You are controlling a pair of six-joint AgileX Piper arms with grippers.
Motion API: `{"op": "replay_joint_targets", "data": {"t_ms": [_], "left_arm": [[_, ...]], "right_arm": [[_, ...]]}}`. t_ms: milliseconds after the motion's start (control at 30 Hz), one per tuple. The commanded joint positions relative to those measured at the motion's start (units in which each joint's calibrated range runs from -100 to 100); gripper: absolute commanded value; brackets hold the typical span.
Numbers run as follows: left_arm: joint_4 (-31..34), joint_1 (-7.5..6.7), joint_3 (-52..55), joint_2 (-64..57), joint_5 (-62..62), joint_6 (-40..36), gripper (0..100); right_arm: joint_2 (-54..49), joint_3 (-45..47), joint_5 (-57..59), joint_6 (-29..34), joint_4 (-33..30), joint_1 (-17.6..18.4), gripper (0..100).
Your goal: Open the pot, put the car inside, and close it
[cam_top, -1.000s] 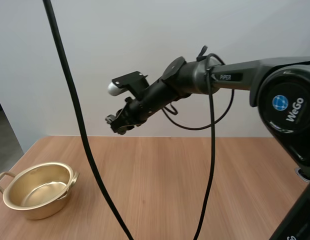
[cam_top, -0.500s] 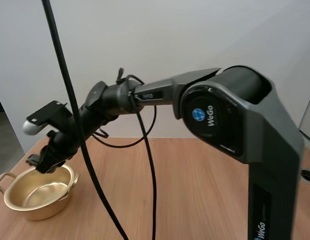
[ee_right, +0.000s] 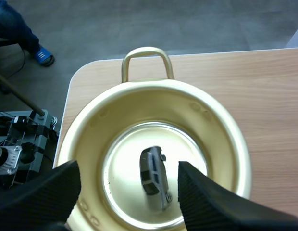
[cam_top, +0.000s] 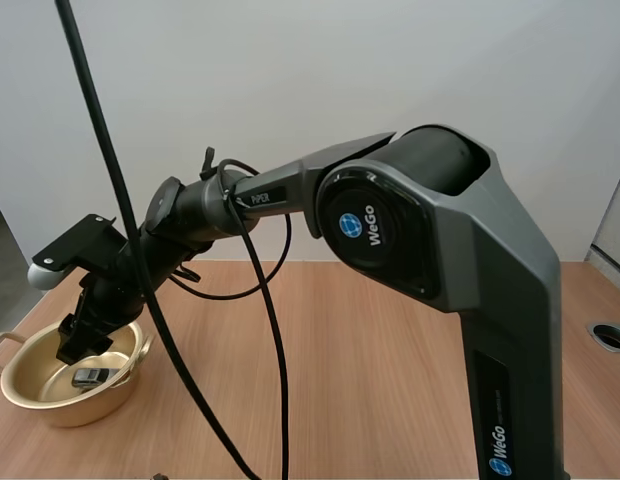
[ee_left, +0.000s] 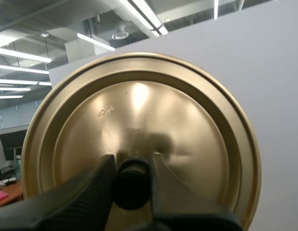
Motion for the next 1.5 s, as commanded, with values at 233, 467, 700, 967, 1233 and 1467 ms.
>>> {"op": "replay_joint_targets", "data": {"t_ms": [233, 467, 700, 967, 1233, 1467], "left_arm": [[11.7, 0.02, 11.9, 2.3, 5.5, -4.4, 0], [19.9, 0.02, 30.6, 7.0, 0.9, -8.5, 0], [19.6, 0.02, 44.2, 20.2, 0.0, -4.4, 0], [20.4, 0.73, 46.6, 33.1, 1.5, -1.5, 0], [20.8, 0.71, 46.7, 38.2, 1.3, -3.3, 0], [21.2, 0.71, 46.5, 40.4, -2.0, -2.6, 79]], "right_arm": [[-7.2, 0.0, 0.4, 15.6, -19.8, -3.3, 0], [-14.8, 0.0, -0.3, 26.9, -31.2, -12.2, 0], [-23.1, 0.0, 2.5, 28.6, -30.3, -21.6, 0], [-34.4, 0.0, 3.9, 28.5, -31.5, -26.2, 0], [-41.8, 0.0, 9.5, 28.5, -33.5, -26.4, 0], [-47.3, 0.1, 11.9, 29.9, -38.6, -26.4, 0]]}}
